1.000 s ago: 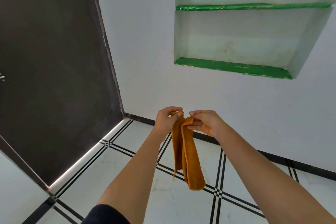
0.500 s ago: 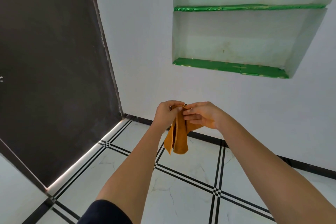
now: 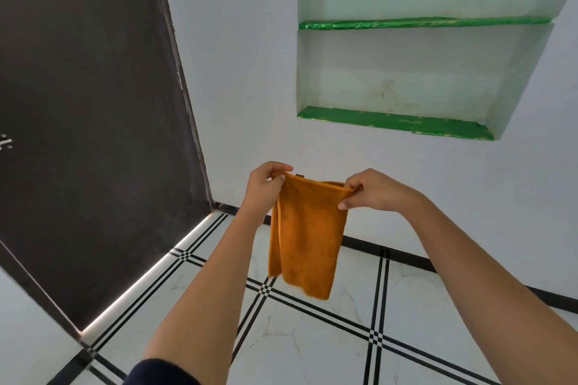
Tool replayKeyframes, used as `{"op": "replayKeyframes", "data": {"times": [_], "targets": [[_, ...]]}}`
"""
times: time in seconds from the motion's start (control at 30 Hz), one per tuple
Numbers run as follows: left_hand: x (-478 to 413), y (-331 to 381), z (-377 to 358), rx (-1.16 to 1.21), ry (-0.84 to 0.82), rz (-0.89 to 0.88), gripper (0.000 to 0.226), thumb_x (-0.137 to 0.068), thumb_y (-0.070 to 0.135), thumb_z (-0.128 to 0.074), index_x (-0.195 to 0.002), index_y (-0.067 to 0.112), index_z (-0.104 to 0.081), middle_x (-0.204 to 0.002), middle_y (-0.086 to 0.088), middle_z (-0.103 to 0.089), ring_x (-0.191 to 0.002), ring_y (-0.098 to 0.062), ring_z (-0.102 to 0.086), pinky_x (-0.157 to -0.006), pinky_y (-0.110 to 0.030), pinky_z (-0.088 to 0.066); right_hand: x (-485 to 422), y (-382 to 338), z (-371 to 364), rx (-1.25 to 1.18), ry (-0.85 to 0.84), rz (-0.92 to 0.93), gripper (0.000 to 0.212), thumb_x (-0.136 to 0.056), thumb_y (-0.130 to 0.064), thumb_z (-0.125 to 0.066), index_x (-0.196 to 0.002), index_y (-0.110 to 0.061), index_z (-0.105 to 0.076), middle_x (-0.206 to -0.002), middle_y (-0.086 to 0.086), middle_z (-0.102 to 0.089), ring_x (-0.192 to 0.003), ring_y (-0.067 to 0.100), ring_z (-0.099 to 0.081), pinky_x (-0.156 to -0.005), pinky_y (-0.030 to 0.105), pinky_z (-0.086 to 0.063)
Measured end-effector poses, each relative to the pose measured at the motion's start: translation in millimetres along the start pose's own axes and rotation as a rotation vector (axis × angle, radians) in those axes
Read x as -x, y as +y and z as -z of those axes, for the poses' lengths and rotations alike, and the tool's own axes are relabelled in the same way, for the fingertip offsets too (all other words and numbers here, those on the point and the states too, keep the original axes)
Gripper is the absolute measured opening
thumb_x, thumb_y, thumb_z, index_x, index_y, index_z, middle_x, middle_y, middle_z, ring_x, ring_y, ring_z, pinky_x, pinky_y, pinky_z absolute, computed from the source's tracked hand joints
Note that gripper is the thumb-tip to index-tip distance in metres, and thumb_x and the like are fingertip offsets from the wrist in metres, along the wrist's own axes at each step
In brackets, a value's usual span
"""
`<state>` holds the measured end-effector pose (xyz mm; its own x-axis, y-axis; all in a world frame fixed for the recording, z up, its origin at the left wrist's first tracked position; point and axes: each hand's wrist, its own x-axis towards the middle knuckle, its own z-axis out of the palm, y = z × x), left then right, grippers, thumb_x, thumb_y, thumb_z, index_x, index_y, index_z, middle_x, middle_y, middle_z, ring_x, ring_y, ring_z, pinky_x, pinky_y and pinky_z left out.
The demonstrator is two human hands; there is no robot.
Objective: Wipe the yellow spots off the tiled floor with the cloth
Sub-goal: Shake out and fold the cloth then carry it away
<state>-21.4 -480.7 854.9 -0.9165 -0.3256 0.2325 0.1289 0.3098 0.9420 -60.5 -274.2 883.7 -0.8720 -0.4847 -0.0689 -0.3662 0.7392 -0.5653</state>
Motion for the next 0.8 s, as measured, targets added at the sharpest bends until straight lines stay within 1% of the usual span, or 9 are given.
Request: {"op": "replayKeyframes", "data": {"times": [0.07,0.13,0.2,0.3,0.37,0.5,0.57,0.73,0.8], "targets": [[-1,13,5,0.113,0.039,-0.03,0.02,-0.094,0.011,-0.048,-0.093,0.026,-0.06,-0.102,0.004,-0.058,-0.1,-0.015,-0.053,-0.086,-0.031,-0.046,6,0,11,-0.353,0.163,0.081,0.016,-0.079,-0.017,-0.072,-0.088,-0.023,-0.06,-0.09,0.002,-0.064,-0.091,0.019,-0.06,-0.077,0.026,-0.047],[-7,31,6,0.238,0.039,-0.05,0.016,-0.094,0.015,-0.05,-0.093,0.027,-0.06,-0.095,0.005,-0.059,-0.091,-0.013,-0.054,-0.079,-0.03,-0.049,7,8,9,-0.917,0.268,0.065,0.04,-0.076,-0.019,-0.072,-0.111,-0.026,-0.055,-0.103,0.007,-0.064,-0.099,0.024,-0.061,-0.082,0.035,-0.051],[-13,46,0,0.295,0.016,-0.041,0.013,-0.094,0.016,-0.05,-0.098,0.023,-0.06,-0.094,0.003,-0.059,-0.088,-0.014,-0.055,-0.075,-0.029,-0.051,6,21,-13,-1.187,0.114,-0.036,0.068,-0.071,-0.031,-0.07,-0.133,-0.026,-0.04,-0.12,0.007,-0.058,-0.109,0.027,-0.057,-0.088,0.046,-0.05],[-24,57,-12,0.25,-0.031,-0.009,0.014,-0.094,0.014,-0.051,-0.104,0.019,-0.06,-0.099,-0.004,-0.059,-0.092,-0.02,-0.057,-0.077,-0.03,-0.053,10,27,-53,-1.108,-0.132,-0.1,0.063,-0.077,-0.029,-0.066,-0.134,-0.014,-0.043,-0.124,0.007,-0.06,-0.111,0.027,-0.058,-0.081,0.038,-0.055],[-31,54,-14,0.217,0.018,0.038,0.017,-0.094,0.012,-0.051,-0.107,0.018,-0.06,-0.108,-0.007,-0.058,-0.099,-0.023,-0.056,-0.084,-0.033,-0.053,11,25,-58,-1.091,-0.113,-0.087,0.057,-0.079,-0.024,-0.066,-0.131,-0.014,-0.045,-0.121,0.005,-0.06,-0.109,0.025,-0.058,-0.076,0.033,-0.055],[-39,31,-7,0.208,0.095,0.194,0.023,-0.094,0.014,-0.051,-0.116,0.018,-0.057,-0.123,-0.011,-0.052,-0.108,-0.026,-0.053,-0.091,-0.037,-0.051,8,14,-46,-1.214,-0.074,-0.037,0.056,-0.072,-0.026,-0.072,-0.123,-0.019,-0.052,-0.121,0.01,-0.061,-0.111,0.03,-0.057,-0.085,0.043,-0.052],[-37,19,-5,0.293,0.069,0.273,0.03,-0.094,0.018,-0.053,-0.124,0.015,-0.051,-0.128,-0.014,-0.049,-0.111,-0.027,-0.052,-0.093,-0.039,-0.049,5,7,-39,-1.208,-0.037,-0.056,0.038,-0.079,-0.027,-0.067,-0.115,-0.021,-0.056,-0.114,0.011,-0.063,-0.106,0.031,-0.059,-0.084,0.045,-0.052],[-14,-4,-4,0.659,-0.153,0.619,0.06,-0.091,0.047,-0.048,-0.138,0.014,-0.029,-0.116,-0.017,-0.056,-0.097,-0.032,-0.062,-0.076,-0.046,-0.054,-3,-7,-26,-1.122,-0.02,-0.086,0.049,-0.079,-0.036,-0.064,-0.124,-0.028,-0.047,-0.114,0.01,-0.061,-0.103,0.034,-0.06,-0.086,0.05,-0.052],[-6,-21,-6,0.668,-0.322,0.702,0.081,-0.08,0.065,-0.049,-0.14,0.015,-0.026,-0.126,-0.018,-0.053,-0.104,-0.037,-0.059,-0.082,-0.052,-0.052,-6,-9,-22,-1.126,-0.044,-0.07,0.051,-0.078,-0.03,-0.064,-0.125,-0.03,-0.044,-0.115,0.01,-0.059,-0.104,0.035,-0.059,-0.085,0.05,-0.052]]}}
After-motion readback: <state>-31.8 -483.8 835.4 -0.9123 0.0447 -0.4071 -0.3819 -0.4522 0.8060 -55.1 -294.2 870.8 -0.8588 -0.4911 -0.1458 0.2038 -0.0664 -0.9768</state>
